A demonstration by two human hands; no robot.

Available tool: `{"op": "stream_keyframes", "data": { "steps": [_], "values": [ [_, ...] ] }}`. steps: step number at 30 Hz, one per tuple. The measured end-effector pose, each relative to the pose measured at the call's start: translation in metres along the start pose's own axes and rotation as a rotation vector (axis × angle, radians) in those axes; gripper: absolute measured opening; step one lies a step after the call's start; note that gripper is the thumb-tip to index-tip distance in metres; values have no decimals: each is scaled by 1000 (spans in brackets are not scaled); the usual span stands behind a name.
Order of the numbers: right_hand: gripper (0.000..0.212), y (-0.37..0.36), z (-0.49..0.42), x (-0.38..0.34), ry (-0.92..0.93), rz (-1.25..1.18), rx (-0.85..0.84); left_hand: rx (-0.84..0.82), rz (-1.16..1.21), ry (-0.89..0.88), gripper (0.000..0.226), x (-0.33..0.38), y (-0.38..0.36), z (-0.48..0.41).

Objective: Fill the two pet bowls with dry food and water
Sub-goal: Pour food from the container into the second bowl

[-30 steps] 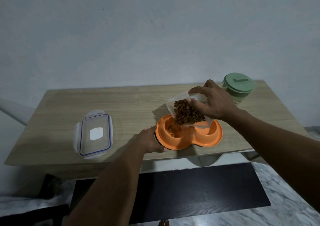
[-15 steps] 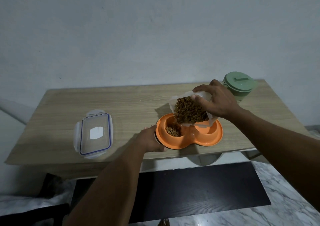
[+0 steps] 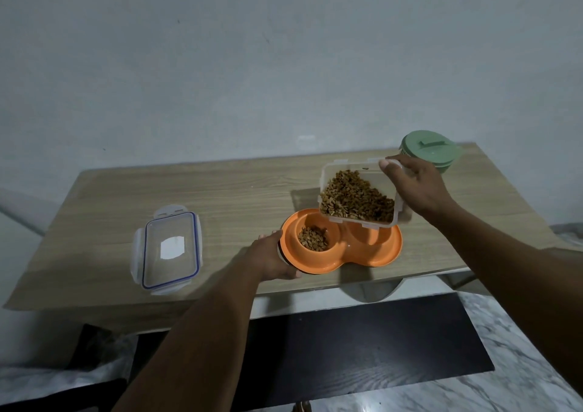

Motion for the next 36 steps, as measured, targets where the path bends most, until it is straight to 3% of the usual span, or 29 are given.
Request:
{"op": "stream_keyframes", "data": {
  "steps": [6,10,14,19,24,27,32,36],
  "values": [
    [41,0,13,31,-200,-254,49,26,12,-23,98,-17,-9,-21],
    [25,-8,28,50,-372,-461,62,7,28,-35,98,-13,-10,-19],
    [39,-32,47,66,-528,-665,32,-22,44,-37,89,-6,-7,-14],
    [42,-77,67,61,-622,-883,-50,-38,126,0,76,-4,-4,-5],
    [41,-115,77,36,-647,-972,-124,179,199,66,68,-15,25,8],
    [32,-137,76,12,-623,-997,-172,352,398,86,36,-21,54,24],
    [42,-186,77,-22,-602,-965,-288,496,660,72,58,-45,81,35],
    [38,-218,85,-46,-575,-879,-399,552,640,84,42,-59,98,49]
  ]
}}
Point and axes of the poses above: each hand's wrist, its own z-axis away from the middle knuckle, its own y-axis out of the back of the hand, x = y × z, the point moved 10 cm from there along -z, towards the middle knuckle, and after that the axes turned 2 degrees about -y, right-handed, at the moved point
